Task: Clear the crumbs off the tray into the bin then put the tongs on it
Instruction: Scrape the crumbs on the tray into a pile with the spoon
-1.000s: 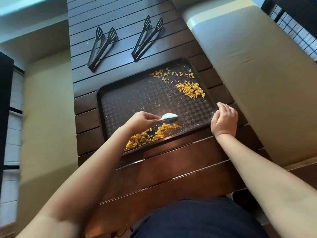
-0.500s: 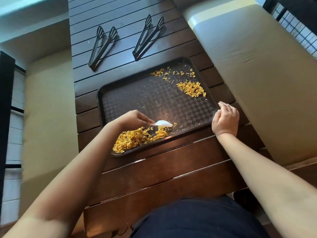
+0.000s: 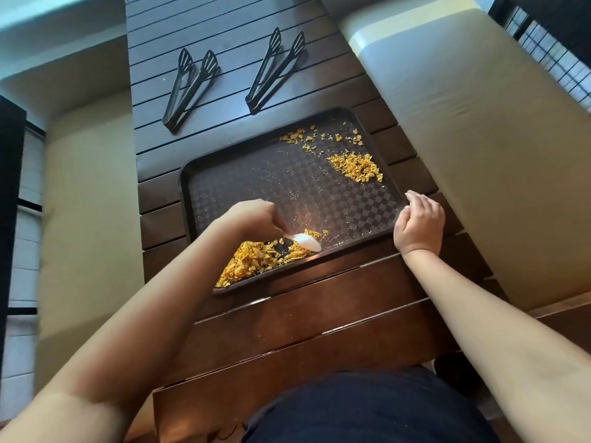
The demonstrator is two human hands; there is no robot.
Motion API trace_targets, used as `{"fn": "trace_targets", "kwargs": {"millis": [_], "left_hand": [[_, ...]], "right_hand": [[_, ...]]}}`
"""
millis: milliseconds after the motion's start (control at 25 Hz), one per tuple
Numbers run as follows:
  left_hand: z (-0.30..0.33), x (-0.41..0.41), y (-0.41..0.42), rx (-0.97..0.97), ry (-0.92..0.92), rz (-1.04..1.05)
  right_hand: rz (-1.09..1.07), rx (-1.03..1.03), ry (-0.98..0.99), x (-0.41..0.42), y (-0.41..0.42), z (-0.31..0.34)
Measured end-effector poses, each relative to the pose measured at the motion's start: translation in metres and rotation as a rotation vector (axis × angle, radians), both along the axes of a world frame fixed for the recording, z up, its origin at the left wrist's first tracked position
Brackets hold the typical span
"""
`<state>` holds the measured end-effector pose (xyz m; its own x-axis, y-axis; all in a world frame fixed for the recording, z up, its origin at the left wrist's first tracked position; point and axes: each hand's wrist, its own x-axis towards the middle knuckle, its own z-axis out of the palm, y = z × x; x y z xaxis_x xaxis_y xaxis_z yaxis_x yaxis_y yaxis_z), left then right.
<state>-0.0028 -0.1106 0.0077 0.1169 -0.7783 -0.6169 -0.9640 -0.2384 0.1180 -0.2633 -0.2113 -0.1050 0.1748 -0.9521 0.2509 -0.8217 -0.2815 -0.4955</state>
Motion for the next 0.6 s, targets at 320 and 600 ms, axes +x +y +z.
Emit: {"fn": "trace_targets", "kwargs": {"millis": [320, 600], "left_hand": [[-0.010, 0.000, 0.003, -0.168, 0.187, 0.177], [0.000, 0.023, 0.026, -0.010, 0.112, 0.197]], "right_hand": [[0.004, 0.015, 0.003, -0.001, 0.000, 0.001], [0.001, 0.017, 0.006, -0.001, 0.000, 0.001]]}}
